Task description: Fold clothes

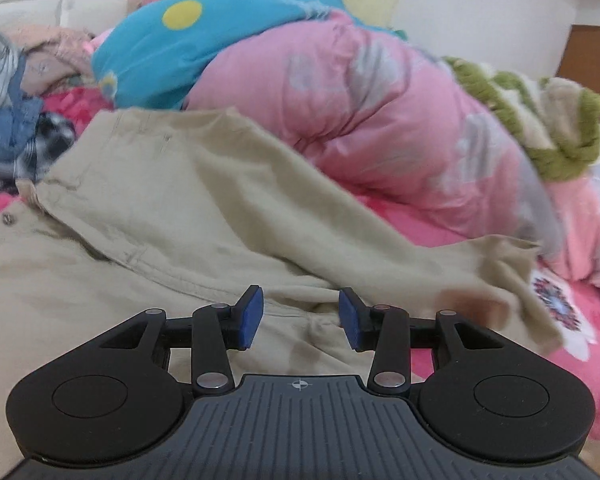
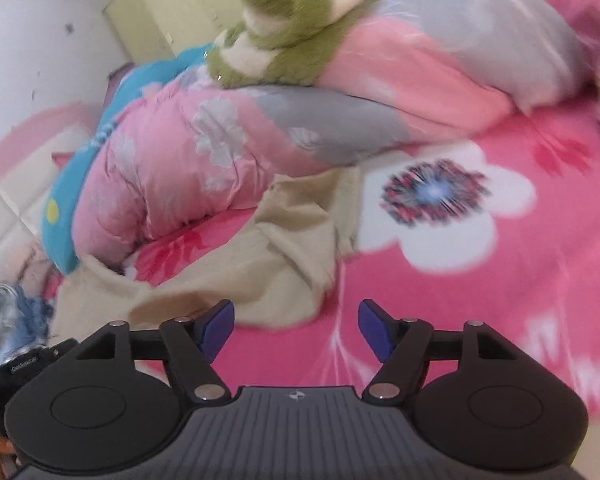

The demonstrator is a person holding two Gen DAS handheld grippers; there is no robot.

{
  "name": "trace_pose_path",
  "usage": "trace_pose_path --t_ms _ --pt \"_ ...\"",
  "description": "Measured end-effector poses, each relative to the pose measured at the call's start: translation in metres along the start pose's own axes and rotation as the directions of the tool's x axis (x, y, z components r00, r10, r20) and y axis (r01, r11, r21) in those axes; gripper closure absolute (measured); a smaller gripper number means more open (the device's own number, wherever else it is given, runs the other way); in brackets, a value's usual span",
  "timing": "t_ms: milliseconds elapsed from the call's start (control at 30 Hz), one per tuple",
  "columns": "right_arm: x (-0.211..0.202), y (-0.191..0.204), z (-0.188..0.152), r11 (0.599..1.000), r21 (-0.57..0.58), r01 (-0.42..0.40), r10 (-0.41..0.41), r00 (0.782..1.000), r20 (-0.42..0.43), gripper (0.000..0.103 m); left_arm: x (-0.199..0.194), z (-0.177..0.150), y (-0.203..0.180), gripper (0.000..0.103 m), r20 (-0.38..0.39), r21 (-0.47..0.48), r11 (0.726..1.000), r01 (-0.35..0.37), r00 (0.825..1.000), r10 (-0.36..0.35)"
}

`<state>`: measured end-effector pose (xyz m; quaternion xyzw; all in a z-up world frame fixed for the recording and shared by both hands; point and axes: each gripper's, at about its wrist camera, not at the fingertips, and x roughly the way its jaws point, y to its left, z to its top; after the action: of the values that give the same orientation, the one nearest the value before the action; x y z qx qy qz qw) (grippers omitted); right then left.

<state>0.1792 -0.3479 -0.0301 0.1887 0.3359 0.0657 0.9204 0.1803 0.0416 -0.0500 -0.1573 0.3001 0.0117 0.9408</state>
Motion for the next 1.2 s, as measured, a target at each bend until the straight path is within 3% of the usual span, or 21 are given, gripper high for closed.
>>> trace_pose_path --t_ms 133,233,400,433,467,500,567,700,867,967,1200 --pt "0.061 -0.021 0.035 0.995 0.086 0.056 -0.055 0.998 -0.015 0.033 0.013 -0.009 0.000 0.062 0.013 -0.016 0.999 -0.034 0.999 0.034" --pt "0.107 -0.043 0.053 0.987 0.139 0.083 -0.073 0.995 -0.073 0.043 0.019 -0.016 -0.001 0.062 0.040 0.011 0.999 -0.053 0.998 0.052" --pt "0.163 -0.034 0.055 0.997 0.012 0.074 -0.072 0.985 -0.154 0.048 0.024 -0.019 0.001 0.062 0.058 -0.003 0.999 -0.049 0.997 0.049" --pt "0.171 -0.030 0.054 0.997 -0.022 0.075 -0.078 0.984 -0.161 0.052 0.025 -0.019 0.003 0.062 0.057 -0.016 0.999 -0.042 0.997 0.043" --pt "0.173 -0.023 0.052 0.994 -0.064 0.089 -0.097 0.984 -0.148 0.066 0.025 -0.019 0.005 0.062 0.056 -0.025 0.999 -0.037 0.998 0.038" --pt "0.173 -0.018 0.050 0.992 -0.086 0.092 -0.104 0.985 -0.138 0.083 0.026 -0.019 0.005 0.062 0.057 -0.029 0.999 -0.034 0.998 0.035" --pt "0.165 -0.020 0.049 0.997 -0.042 0.058 -0.063 0.990 -0.123 0.090 0.026 -0.020 0.005 0.062 0.061 -0.028 0.999 -0.034 0.998 0.035" --pt "0.125 -0.028 0.055 0.998 0.004 0.061 -0.061 0.998 -0.009 0.092 0.026 -0.021 0.007 0.062 0.066 -0.037 0.999 -0.025 0.997 0.028" --pt "0.060 -0.062 0.075 0.989 0.089 0.119 -0.129 0.984 0.124 0.092 0.027 -0.021 0.007 0.062 0.067 -0.042 0.999 -0.022 0.997 0.025" --pt "0.042 -0.081 0.083 0.977 0.127 0.173 -0.191 0.971 0.147 0.092 0.026 -0.021 0.008 0.062 0.069 -0.046 0.999 -0.018 0.997 0.021" --pt "0.016 -0.114 0.086 0.956 0.211 0.203 -0.242 0.954 0.178 0.093 0.027 -0.022 0.013 0.062 0.072 -0.070 0.998 0.002 0.997 0.004"
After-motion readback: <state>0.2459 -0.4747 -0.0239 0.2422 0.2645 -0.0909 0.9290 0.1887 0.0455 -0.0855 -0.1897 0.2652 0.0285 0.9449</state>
